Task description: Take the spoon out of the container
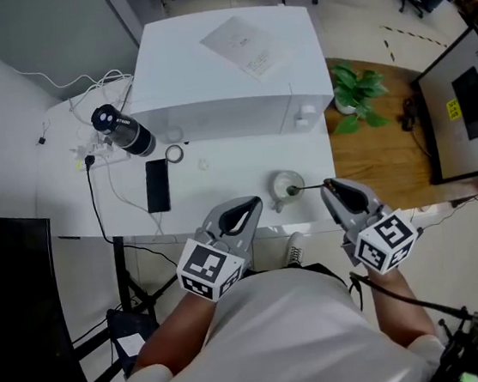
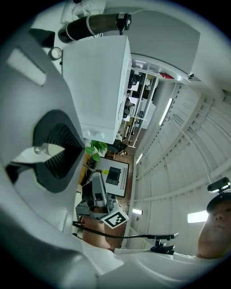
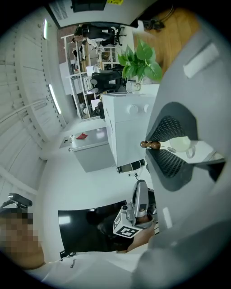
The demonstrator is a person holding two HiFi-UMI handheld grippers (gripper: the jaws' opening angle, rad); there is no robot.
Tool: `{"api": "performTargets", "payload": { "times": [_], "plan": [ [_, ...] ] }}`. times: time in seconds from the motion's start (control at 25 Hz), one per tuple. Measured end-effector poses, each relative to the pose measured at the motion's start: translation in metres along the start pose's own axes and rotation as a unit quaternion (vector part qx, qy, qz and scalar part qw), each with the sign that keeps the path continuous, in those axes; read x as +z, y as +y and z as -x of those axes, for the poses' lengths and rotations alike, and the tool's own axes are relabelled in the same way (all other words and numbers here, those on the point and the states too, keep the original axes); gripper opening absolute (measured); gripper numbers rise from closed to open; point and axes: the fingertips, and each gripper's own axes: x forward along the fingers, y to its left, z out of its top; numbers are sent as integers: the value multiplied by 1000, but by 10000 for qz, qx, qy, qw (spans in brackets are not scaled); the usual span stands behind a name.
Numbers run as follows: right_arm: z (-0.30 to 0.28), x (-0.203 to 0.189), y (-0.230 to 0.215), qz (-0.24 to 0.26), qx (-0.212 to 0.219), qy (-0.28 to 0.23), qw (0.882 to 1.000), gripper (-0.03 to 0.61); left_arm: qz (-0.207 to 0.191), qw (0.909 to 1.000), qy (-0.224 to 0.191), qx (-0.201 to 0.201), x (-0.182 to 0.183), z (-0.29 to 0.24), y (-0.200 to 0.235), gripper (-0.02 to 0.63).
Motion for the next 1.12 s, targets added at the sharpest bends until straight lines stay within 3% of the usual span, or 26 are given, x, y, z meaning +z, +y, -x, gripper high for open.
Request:
{"api": "performTargets", "payload": {
  "times": [0.4, 1.12],
  "plan": [
    [15, 0, 13, 17, -112, -87, 9999, 57, -152, 9997, -32, -169, 6, 7, -15, 5],
    [37, -7, 70, -195, -894, -502, 9945, 57, -411, 9956, 35, -846, -8, 55, -22, 5]
  ]
}}
